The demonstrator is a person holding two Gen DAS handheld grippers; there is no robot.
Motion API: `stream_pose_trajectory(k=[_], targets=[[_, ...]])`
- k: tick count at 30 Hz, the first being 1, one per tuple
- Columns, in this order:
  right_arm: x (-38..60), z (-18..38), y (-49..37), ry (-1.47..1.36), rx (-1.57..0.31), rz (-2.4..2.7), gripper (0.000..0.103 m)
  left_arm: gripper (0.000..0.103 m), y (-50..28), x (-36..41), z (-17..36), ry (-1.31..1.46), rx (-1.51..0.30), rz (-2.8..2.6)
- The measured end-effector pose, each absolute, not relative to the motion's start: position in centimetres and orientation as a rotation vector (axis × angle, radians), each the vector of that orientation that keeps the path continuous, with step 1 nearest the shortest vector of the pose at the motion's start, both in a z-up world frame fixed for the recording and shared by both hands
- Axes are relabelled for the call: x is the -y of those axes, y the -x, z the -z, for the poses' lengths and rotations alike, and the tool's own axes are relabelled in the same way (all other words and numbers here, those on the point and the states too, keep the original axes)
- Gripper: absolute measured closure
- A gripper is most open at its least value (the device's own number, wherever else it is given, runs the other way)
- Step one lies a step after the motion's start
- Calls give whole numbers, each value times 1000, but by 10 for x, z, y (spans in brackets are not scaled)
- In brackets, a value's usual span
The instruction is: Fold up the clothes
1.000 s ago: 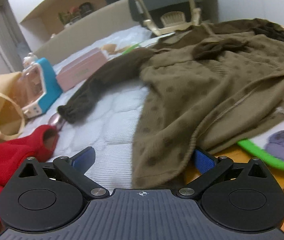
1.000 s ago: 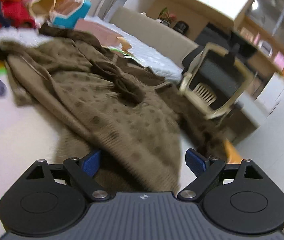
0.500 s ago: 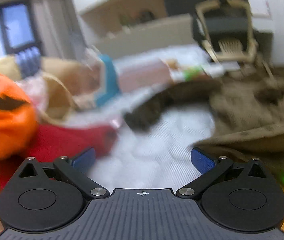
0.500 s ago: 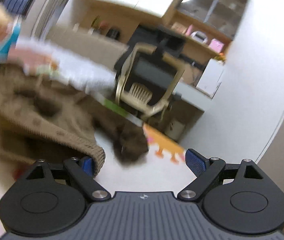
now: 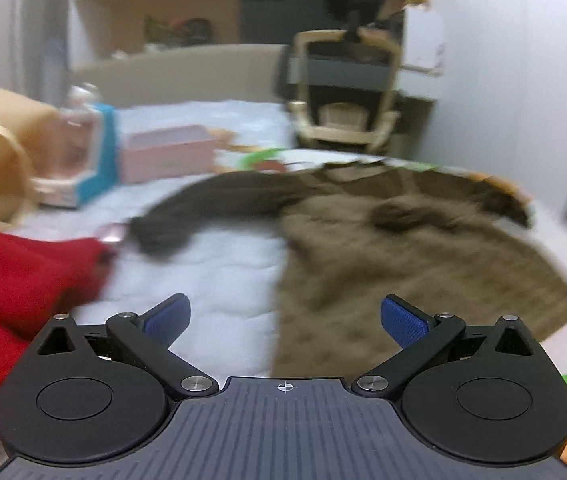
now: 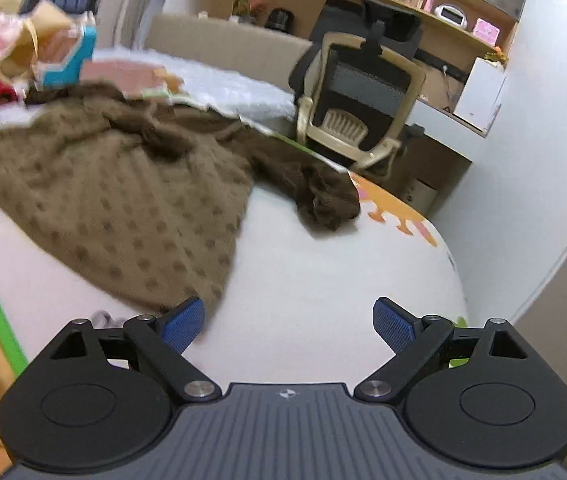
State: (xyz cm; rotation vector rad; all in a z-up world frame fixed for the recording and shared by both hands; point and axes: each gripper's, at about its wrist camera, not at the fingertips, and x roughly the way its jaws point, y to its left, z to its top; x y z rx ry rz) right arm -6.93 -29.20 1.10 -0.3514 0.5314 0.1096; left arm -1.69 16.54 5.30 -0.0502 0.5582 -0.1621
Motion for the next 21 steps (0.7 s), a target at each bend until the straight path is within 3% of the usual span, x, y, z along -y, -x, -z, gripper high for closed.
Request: stream_pose_trajectory(k=[3,10,17,21], targets=[[290,-36,64,285,-471,-184,2,0,-9,-156,-61,162,-559,241],[270,-71,-22,91,-472,-346,2,0,-115,-151,-64,434,-596,232],[228,-54,-144,154,-521,-353,2,0,-231,-187,-1,648,-732,10],[216,-46,-217,-12,-640,-424,13,0,-246,-197,21,693,-765,1]])
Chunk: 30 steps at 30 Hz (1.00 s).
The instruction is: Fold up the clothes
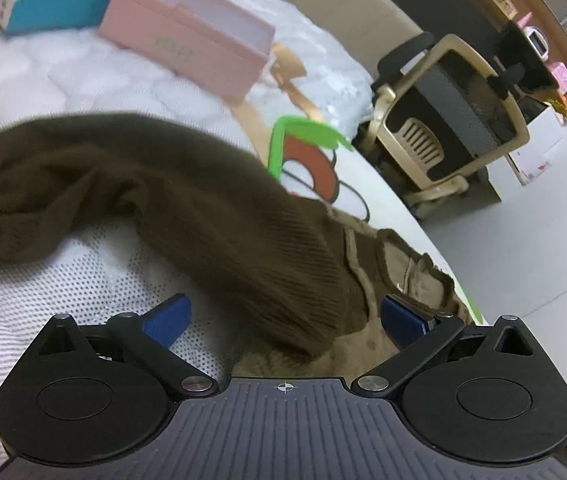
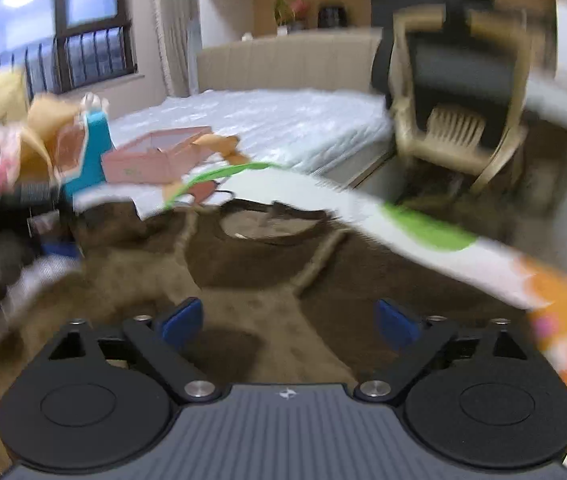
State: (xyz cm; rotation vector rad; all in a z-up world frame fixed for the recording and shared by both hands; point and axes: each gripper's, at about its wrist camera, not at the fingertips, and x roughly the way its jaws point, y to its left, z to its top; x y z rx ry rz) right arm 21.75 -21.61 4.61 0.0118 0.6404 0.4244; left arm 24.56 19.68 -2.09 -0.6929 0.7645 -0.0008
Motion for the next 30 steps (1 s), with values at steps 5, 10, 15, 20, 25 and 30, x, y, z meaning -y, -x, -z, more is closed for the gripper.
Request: stream_pose_trajectory(k=[5,10,15,20,25,30], targets=[[211,-20,-308,-283,-776,-431,13,0,-223,-196,26,515,-747,32],[205,-3,-371,-414,-739,-383,13,0,-200,-207,37,463,-753,95],[206,-6,-383,-387,-756,-298,13,0,-186,-215,41,474,-739,114],[173,-27,-334,-150,-796,-358,13,0,-178,-219,48,521,-696,131],[109,-52,-336,-184,-783,-671,12,0,-175,-208,48,436,-691,141],[61,-22,-385,-253,-913,-739,12,0,-168,-209,50,443,-672,155]])
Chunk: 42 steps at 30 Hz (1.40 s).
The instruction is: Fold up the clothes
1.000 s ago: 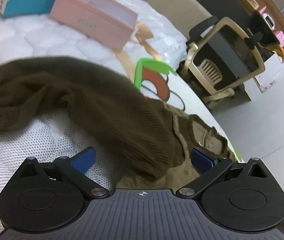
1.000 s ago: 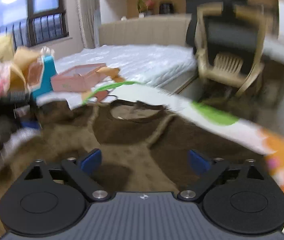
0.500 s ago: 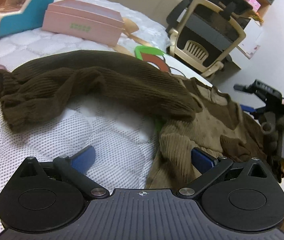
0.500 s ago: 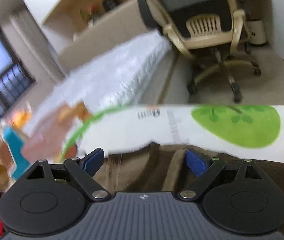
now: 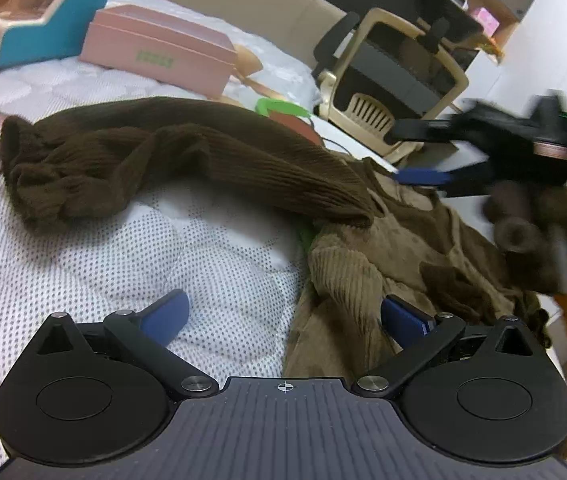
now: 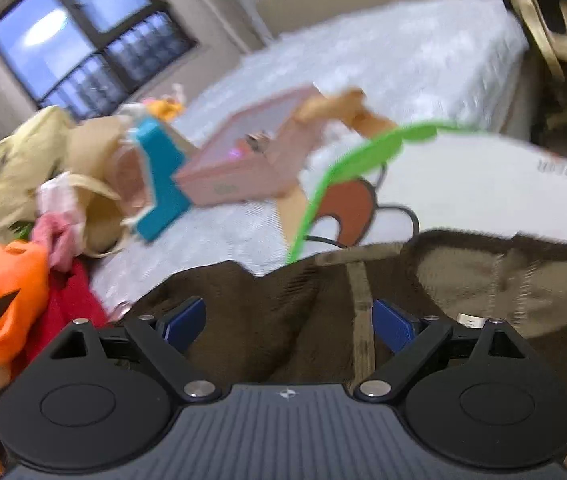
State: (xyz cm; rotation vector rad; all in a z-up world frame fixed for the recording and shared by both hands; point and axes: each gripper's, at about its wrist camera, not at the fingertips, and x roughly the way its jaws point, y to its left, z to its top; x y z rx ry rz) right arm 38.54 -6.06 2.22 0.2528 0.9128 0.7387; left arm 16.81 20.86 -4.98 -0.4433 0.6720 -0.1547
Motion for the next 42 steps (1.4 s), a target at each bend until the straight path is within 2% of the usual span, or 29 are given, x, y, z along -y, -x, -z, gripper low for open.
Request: stream_pose_trajectory(k=[4,5,7,13,15,19,23,28,29,30,31,32,33,34,35,36,42], targets=[[55,7,-411,-299,-994,-712,11,0,-162,-209,51,450,-657,164],[56,13,-415,-327,-1020,-719,5,0,-161,-209,52,451,-653,166],[53,17,-420,-416,-1037,-786,4,0,-158,-210,53,454,-646,171],[40,5,-437,-552,-883,-719,4,0,-154,-207,53,444,-640,170],[42,10,-441,-577,-909,-699,4,0,-155,-207,52,443,-646,162],[66,3,-412,-534,-923,-709,4,0,-158,-220,40,563,-654,112],[103,-25,-353,-348,-761,-681,4,0,-164,-251,31,822,-610,-41],[153,-39,-292,-253,-638,-641,4,2,-193,-277,38,1089,-597,-262],[165,-41,-281,-253,-620,-638,4,4,-200,-278,37,1097,-583,-308],[175,-43,-272,-251,-600,-633,4,13,-207,-278,35,1068,-567,-358],[184,-44,-263,-249,-580,-627,4,25,-215,-277,33,1039,-552,-408],[194,-45,-254,-246,-561,-621,4,52,-222,-275,30,992,-538,-453],[204,-47,-245,-243,-541,-609,4,65,-230,-271,27,906,-530,-484],[215,-48,-237,-239,-522,-595,4,71,-237,-265,24,818,-522,-509],[225,-49,-228,-235,-503,-581,4,84,-242,-256,18,720,-517,-517],[236,-50,-220,-232,-487,-565,4,87,-247,-244,8,616,-505,-507],[296,-54,-197,-230,-436,-443,4,88,-266,-151,-78,319,-322,-211]])
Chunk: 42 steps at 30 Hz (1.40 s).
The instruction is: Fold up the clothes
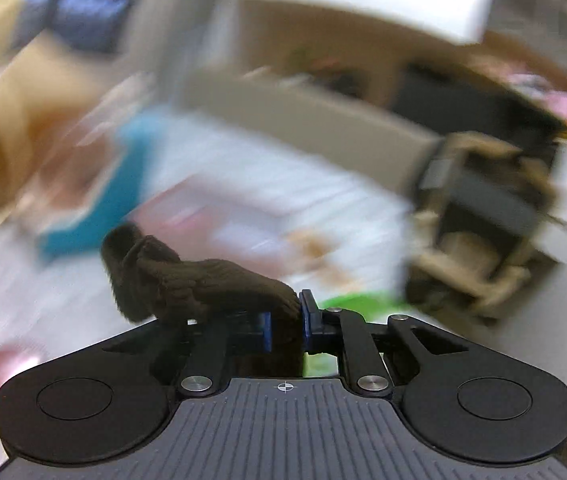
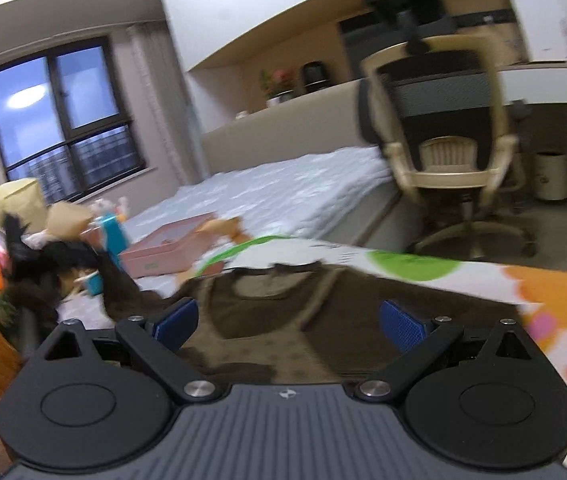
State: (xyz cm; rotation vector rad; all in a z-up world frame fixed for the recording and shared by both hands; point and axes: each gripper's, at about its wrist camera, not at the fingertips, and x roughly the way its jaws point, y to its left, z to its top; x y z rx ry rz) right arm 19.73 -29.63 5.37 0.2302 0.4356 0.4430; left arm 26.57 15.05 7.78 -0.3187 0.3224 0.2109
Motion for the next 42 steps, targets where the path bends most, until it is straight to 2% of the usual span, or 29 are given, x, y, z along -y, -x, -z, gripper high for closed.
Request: stream_pose_trajectory(k=[3,4,5,6,8,11,14,16,18,19,23,24,25,26,27,32,34,35,38,42], targets=[[314,-50,-198,-256,-442,-392,4,87,-272,-106,-86,268,-351,-20],[317,-49,-199,-266,-446,-384,4,84,-275,-92,-85,256,-372,44],[318,-47,-200,-270,-451,-379,4,70,-277,-79,-85,244,-394,108],[317,-46,-201,-266,-458,-376,4,46,-280,-65,-84,231,-415,172],[316,-43,-202,-252,-475,-372,4,21,-285,-38,-83,205,-456,300],[305,-42,-206,-203,-494,-364,4,9,-285,-14,-73,152,-520,424],[289,-43,-219,-163,-511,-369,4,9,-276,-17,-52,81,-596,429],[275,-43,-235,-144,-529,-383,8,8,-272,-26,-36,70,-647,421],[256,-39,-263,-137,-576,-393,27,7,-264,-39,-21,83,-691,410],[246,-36,-278,-143,-604,-394,32,7,-264,-46,-14,97,-706,395],[202,-12,-329,-139,-691,-387,36,6,-256,-72,-3,169,-706,375],[191,-4,-339,-138,-718,-390,56,6,-252,-76,-3,185,-701,380],[181,4,-348,-138,-745,-393,67,6,-248,-78,-5,194,-695,389],[172,9,-350,-103,-750,-373,75,5,-247,-80,-5,199,-687,395],[163,12,-350,-62,-749,-349,77,5,-244,-80,-6,199,-676,404],[154,10,-341,210,-650,-239,78,3,-242,-78,-5,213,-663,434],[156,10,-340,263,-649,-224,71,3,-245,-73,-1,208,-681,424],[161,5,-336,243,-640,-230,64,3,-245,-71,0,198,-690,421],[194,-17,-319,132,-604,-238,55,3,-240,-67,2,180,-715,418],[278,-56,-275,-89,-545,-190,52,1,-228,-66,2,172,-733,442]])
